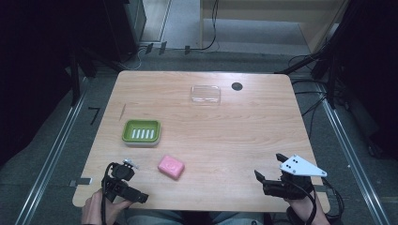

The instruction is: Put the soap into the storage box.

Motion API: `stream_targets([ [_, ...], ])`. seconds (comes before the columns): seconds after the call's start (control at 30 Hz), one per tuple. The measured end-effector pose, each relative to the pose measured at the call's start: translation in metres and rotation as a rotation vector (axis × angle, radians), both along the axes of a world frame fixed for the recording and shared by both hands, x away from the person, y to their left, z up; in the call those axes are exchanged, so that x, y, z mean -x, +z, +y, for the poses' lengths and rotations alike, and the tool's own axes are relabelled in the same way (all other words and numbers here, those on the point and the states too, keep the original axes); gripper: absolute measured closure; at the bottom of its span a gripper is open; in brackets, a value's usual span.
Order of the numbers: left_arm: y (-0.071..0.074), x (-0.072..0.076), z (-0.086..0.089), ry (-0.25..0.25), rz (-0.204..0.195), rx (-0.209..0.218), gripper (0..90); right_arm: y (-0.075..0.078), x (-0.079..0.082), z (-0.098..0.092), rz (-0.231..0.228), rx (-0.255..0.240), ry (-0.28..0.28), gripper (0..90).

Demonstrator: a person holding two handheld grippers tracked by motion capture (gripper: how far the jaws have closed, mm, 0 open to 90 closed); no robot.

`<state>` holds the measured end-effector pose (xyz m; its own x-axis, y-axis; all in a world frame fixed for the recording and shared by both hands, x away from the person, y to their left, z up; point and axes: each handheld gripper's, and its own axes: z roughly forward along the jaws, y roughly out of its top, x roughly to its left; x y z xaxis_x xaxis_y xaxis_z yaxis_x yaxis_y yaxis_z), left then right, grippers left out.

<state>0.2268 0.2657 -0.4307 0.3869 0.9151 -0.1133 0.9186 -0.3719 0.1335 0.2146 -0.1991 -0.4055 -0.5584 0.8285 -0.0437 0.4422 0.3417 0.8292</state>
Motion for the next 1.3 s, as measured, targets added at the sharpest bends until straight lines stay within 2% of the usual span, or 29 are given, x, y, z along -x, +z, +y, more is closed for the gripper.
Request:
stream_targets([
  [0.1,0.0,-0.001,0.001,0.01,-0.008,0.008,0.3,0.0,0.0,0.0,0.0,0.0,0.0,13.8],
  [0.3,0.0,-0.003,-0.002,0.001,-0.011,0.009,0.3,0.0,0.001,-0.002,0.001,-0.002,-0.01,13.8],
  [0.57,-0.001,-0.013,-0.014,-0.037,-0.018,0.013,0.3,0.0,0.005,-0.005,0.0,0.0,-0.022,13.8],
  [0.83,0.001,-0.021,-0.019,-0.044,-0.044,0.024,0.3,0.0,0.003,-0.004,0.002,0.003,-0.016,13.8],
  [1.03,0.0,-0.024,-0.024,-0.055,-0.047,0.031,0.3,-0.001,0.002,-0.002,0.003,0.007,-0.011,13.8],
  [1.3,0.0,-0.029,-0.031,-0.053,-0.059,0.058,0.3,-0.001,0.001,-0.002,0.005,0.008,-0.009,13.8],
])
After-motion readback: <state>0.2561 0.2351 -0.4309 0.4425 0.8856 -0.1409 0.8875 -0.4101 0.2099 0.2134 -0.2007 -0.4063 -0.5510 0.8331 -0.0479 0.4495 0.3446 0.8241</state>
